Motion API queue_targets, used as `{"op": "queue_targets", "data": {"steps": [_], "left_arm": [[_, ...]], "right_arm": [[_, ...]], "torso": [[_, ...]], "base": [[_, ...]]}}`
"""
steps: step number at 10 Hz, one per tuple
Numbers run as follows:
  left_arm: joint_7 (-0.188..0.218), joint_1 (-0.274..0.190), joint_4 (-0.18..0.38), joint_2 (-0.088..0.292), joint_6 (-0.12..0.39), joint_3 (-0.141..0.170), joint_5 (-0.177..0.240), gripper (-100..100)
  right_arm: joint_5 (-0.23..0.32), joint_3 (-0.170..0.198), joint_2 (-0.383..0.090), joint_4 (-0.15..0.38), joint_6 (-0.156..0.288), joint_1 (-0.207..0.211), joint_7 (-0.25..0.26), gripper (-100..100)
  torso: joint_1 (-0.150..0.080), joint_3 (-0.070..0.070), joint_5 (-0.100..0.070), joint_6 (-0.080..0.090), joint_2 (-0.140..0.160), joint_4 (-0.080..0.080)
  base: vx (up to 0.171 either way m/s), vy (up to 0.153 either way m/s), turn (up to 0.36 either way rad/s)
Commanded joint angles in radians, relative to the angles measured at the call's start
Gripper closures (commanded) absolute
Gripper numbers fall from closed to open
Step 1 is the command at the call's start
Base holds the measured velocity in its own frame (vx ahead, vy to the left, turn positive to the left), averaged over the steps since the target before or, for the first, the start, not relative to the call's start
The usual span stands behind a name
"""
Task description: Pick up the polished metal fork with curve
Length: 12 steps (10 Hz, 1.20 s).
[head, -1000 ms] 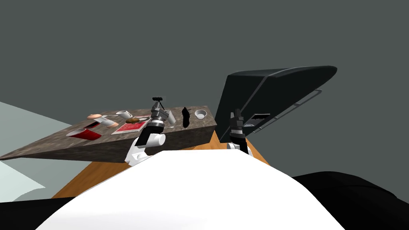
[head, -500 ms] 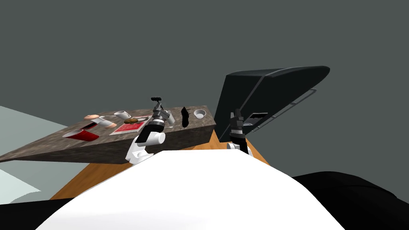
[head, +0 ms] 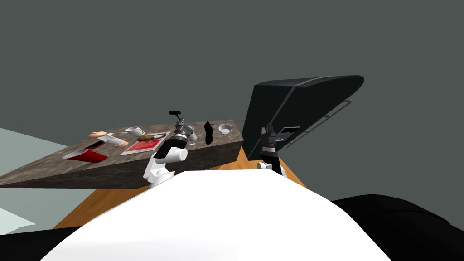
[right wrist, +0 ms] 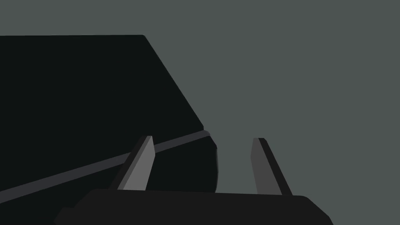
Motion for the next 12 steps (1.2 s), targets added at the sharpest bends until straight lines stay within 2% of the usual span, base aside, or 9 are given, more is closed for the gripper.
{"op": "queue_targets", "data": {"steps": [1, 2, 4, 5, 7, 8, 10, 11, 12], "left_arm": [[0.005, -0.002, 0.005, 0.003, 0.029, 0.002, 0.004, -100], [0.027, -0.023, 0.013, 0.007, 0.070, 0.010, 0.016, -100], [0.027, -0.023, 0.013, 0.007, 0.107, 0.010, 0.016, -100], [0.048, -0.043, 0.021, 0.011, 0.142, 0.018, 0.027, -100], [0.048, -0.043, 0.021, 0.011, 0.185, 0.018, 0.027, -100], [0.069, -0.064, 0.029, 0.016, 0.219, 0.024, 0.038, -100], [0.069, -0.064, 0.029, 0.016, 0.263, 0.024, 0.038, -100], [0.088, -0.083, 0.039, 0.022, 0.300, 0.029, 0.049, -100], [0.088, -0.083, 0.039, 0.022, 0.326, 0.029, 0.049, -100]], "right_arm": [[0.000, 0.000, 0.000, 0.000, 0.000, 0.000, 0.000, 0], [0.000, 0.000, 0.000, 0.000, 0.000, 0.000, 0.000, 0], [0.000, 0.000, 0.000, 0.000, 0.000, 0.000, 0.000, 0], [0.000, 0.000, 0.000, 0.000, 0.000, 0.000, 0.000, 0], [0.000, 0.000, 0.000, 0.000, 0.000, 0.000, 0.000, 0], [0.000, 0.000, 0.000, 0.000, 0.000, 0.000, 0.000, 0], [0.000, 0.000, 0.000, 0.000, 0.000, 0.000, 0.000, 0], [0.000, 0.000, 0.000, 0.000, 0.000, 0.000, 0.000, 0], [0.000, 0.000, 0.000, 0.000, 0.000, 0.000, 0.000, 0]], "torso": [[0.000, 0.000, 0.000, 0.000, 0.000, 0.000], [0.000, 0.000, 0.000, 0.000, 0.000, 0.000], [0.000, 0.000, 0.000, 0.000, 0.000, 0.000], [0.000, 0.000, 0.000, 0.000, 0.000, 0.000], [0.000, 0.000, 0.000, 0.000, 0.000, 0.000], [0.001, 0.000, 0.000, 0.000, 0.000, 0.000], [0.001, 0.000, 0.000, 0.000, 0.000, 0.000], [0.001, 0.000, 0.000, 0.000, 0.000, 0.000], [0.001, 0.000, 0.000, 0.000, 0.000, 0.000]], "base": [[-0.008, -0.003, 0.002], [-0.015, -0.007, -0.077], [-0.010, -0.001, -0.021], [-0.009, -0.001, -0.067], [-0.007, 0.001, -0.030], [-0.009, 0.002, -0.079], [-0.004, 0.003, -0.023], [-0.008, 0.005, -0.087], [-0.008, 0.008, -0.056]]}}
